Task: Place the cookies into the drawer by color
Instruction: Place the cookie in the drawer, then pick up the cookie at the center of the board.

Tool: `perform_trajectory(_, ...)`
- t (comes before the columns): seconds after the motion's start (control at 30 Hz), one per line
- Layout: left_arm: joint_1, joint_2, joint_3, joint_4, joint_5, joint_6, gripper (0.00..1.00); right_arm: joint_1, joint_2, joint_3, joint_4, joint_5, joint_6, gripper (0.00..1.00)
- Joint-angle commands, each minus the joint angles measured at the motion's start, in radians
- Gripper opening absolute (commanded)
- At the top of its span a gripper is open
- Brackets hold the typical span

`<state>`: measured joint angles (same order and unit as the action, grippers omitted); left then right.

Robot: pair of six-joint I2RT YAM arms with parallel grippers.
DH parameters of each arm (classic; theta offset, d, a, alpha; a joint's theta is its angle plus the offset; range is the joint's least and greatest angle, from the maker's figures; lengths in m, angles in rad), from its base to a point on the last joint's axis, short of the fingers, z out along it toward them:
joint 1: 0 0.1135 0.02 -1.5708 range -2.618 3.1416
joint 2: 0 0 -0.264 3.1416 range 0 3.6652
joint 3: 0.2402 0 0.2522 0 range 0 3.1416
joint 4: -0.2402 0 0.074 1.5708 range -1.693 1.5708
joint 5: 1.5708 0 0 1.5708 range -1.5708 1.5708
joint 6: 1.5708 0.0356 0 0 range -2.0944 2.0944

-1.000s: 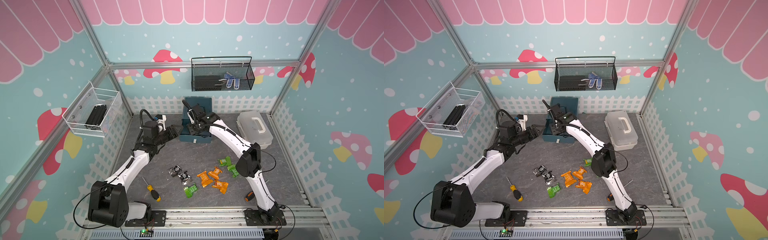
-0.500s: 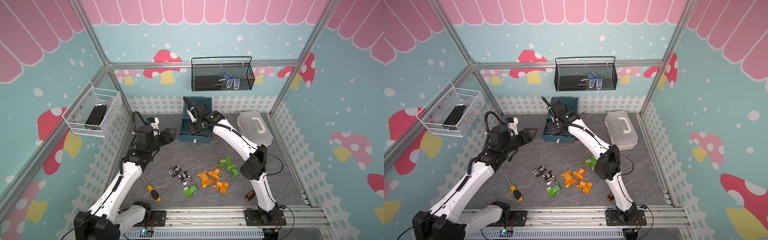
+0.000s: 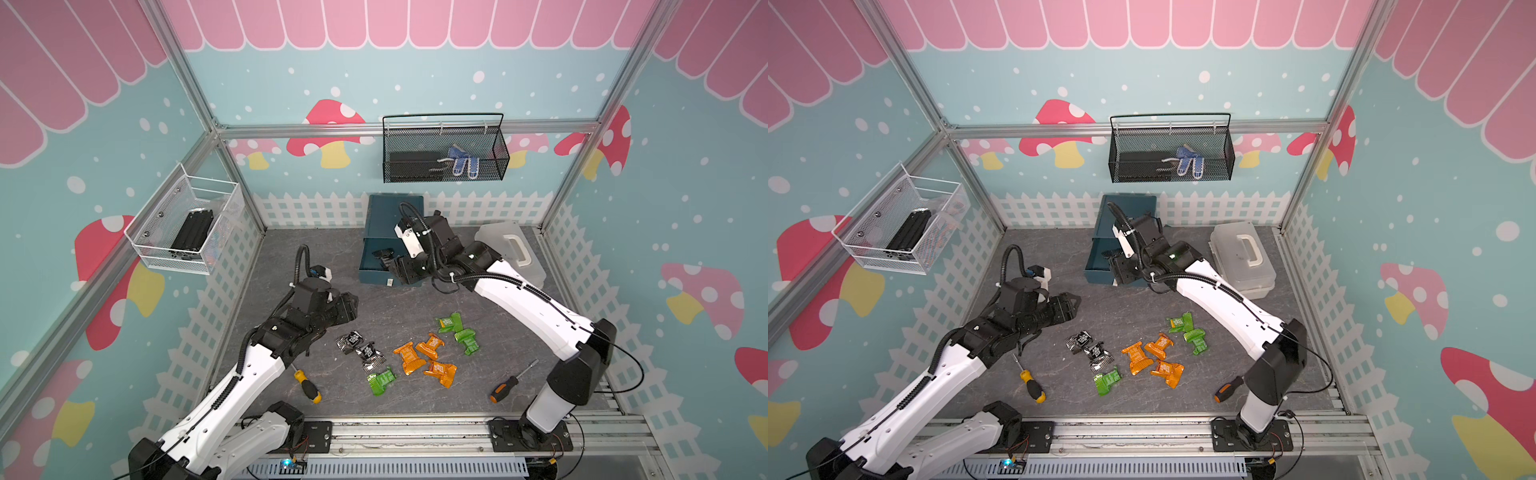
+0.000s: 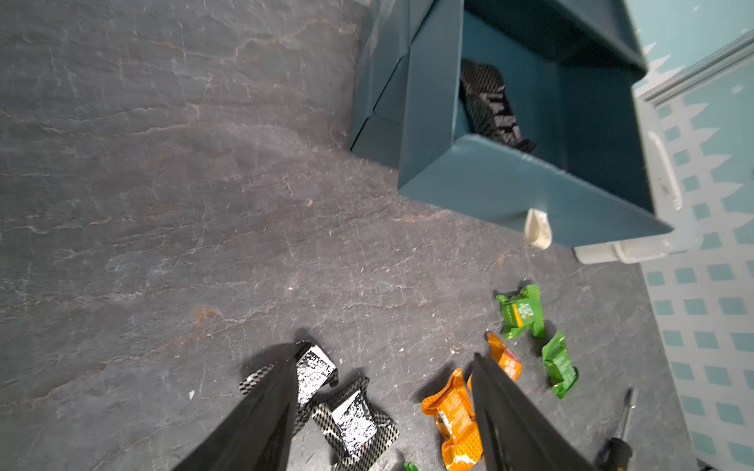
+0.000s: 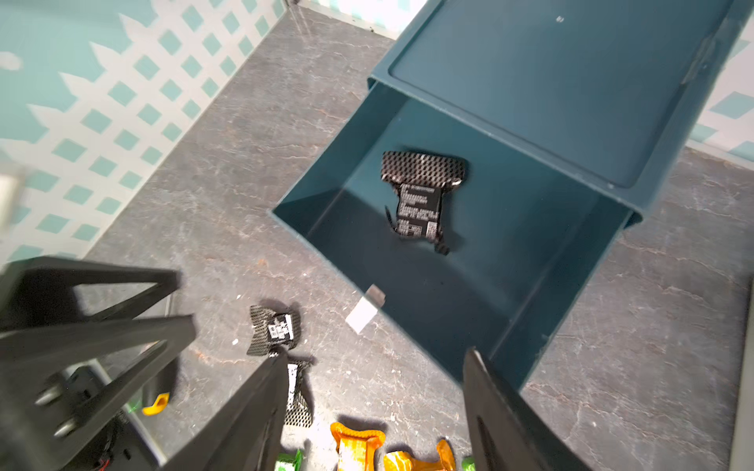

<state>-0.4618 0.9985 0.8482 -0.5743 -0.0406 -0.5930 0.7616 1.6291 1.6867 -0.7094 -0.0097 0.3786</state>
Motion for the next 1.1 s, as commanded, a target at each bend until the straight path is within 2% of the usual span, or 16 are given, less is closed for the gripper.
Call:
perform_trajectory(0.0, -0.025, 0.066, -0.019, -0.032, -0.061, 0.013, 0.69, 0.011, -0.123, -0.128, 0.108, -0.028, 0.025, 0.7)
perform_trajectory(0.17, -0.053, 0.143, -0.089, 0.049, -0.067, -0.008, 0.68, 0.034, -0.252, -0.309, 0.191, -0.073, 0.036, 0.72)
perform_trajectory(0.37, -0.055, 0.265, -0.085, 0.073, -0.082, 0.019, 0.68, 0.057, -0.326, -0.492, 0.291, -0.151, 0.054, 0.72)
perform_trajectory(0.47, -0.054, 0.33, -0.075, 0.11, -0.083, 0.041, 0.67, 0.067, -0.34, -0.541, 0.305, -0.19, 0.044, 0.72)
perform_trajectory(0.63, -0.056, 0.452, -0.061, 0.158, -0.022, 0.043, 0.64, 0.076, -0.378, -0.596, 0.326, -0.192, 0.043, 0.72)
perform_trajectory(0.9, -0.079, 0.455, -0.1, 0.161, -0.023, 0.024, 0.63, 0.077, -0.415, -0.614, 0.331, -0.164, 0.039, 0.72)
perform_trajectory(1.07, -0.097, 0.417, -0.114, 0.083, -0.094, -0.002, 0.64, 0.077, -0.414, -0.62, 0.332, -0.162, 0.039, 0.72)
